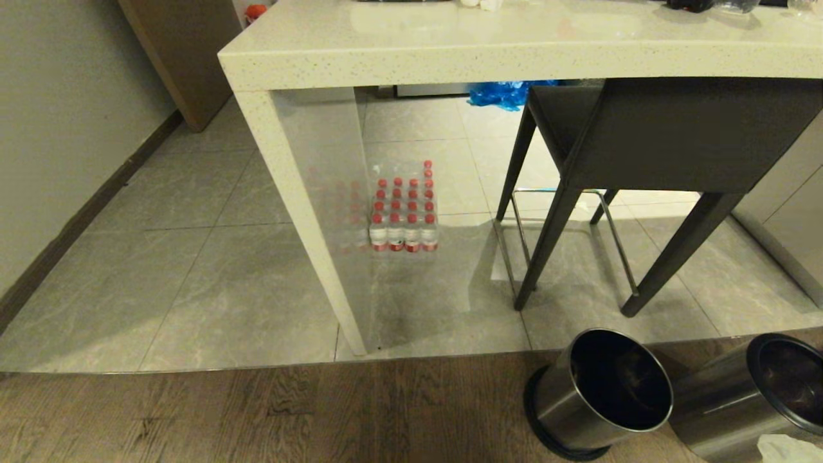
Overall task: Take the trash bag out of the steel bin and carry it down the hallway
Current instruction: Put the trash bag at the door
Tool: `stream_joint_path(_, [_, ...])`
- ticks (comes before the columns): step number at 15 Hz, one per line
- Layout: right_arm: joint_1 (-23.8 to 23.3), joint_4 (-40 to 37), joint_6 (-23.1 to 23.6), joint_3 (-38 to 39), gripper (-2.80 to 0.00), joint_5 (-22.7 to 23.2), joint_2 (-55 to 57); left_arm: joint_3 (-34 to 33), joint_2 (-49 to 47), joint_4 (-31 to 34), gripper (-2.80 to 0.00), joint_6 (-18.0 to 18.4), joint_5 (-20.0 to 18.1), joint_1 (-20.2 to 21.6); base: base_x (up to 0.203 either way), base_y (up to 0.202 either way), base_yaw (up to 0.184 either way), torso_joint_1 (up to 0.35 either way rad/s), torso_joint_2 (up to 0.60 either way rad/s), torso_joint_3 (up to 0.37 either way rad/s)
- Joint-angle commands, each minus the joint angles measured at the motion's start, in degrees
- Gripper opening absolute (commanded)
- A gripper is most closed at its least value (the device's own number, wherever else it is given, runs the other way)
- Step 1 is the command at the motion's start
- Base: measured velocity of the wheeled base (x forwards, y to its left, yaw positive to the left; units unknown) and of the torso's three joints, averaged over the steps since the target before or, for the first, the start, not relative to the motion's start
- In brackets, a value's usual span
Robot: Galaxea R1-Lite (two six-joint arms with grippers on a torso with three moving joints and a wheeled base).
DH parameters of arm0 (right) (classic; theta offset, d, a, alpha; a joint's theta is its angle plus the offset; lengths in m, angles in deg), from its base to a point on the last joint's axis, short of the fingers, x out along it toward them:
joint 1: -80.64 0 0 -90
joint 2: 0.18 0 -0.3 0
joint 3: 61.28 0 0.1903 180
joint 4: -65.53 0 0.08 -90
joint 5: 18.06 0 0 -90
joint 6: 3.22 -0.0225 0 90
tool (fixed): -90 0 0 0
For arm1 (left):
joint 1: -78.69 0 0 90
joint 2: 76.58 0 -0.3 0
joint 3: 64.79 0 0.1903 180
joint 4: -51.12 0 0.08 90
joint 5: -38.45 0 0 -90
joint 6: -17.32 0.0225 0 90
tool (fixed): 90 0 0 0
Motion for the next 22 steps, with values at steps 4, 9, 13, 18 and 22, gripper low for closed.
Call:
stream_joint_path(4, [0.42,10.91,0.34,5.98,-2.80,0.19,-10.43,-0.09,0.02,0.02,-2.80,-0.02,0.04,0.07,0.000,0.000,0.000,0.000,0.00,0.000])
stream_joint_path(9, [2.17,7.01,-1.51,6.19,-2.80,0.07,-19.42,-0.01,0.02,0.02,-2.80,-0.02,0.04,0.01,0.000,0.000,0.000,0.000,0.00,0.000])
stream_joint_path(13, [2.17,7.03,-1.40,6.19,-2.80,0.07,-19.40,-0.09,0.02,0.02,-2.80,-0.02,0.04,0.00,0.000,0.000,0.000,0.000,0.00,0.000])
stream_joint_path(18, [2.17,7.03,-1.40,6.19,-2.80,0.07,-19.40,0.00,0.02,0.02,-2.80,-0.02,0.04,0.00,0.000,0.000,0.000,0.000,0.00,0.000])
stream_joint_path(22, [2.17,7.03,-1.40,6.19,-2.80,0.07,-19.40,-0.05,0.02,0.02,-2.80,0.03,0.04,0.00,0.000,0.000,0.000,0.000,0.00,0.000])
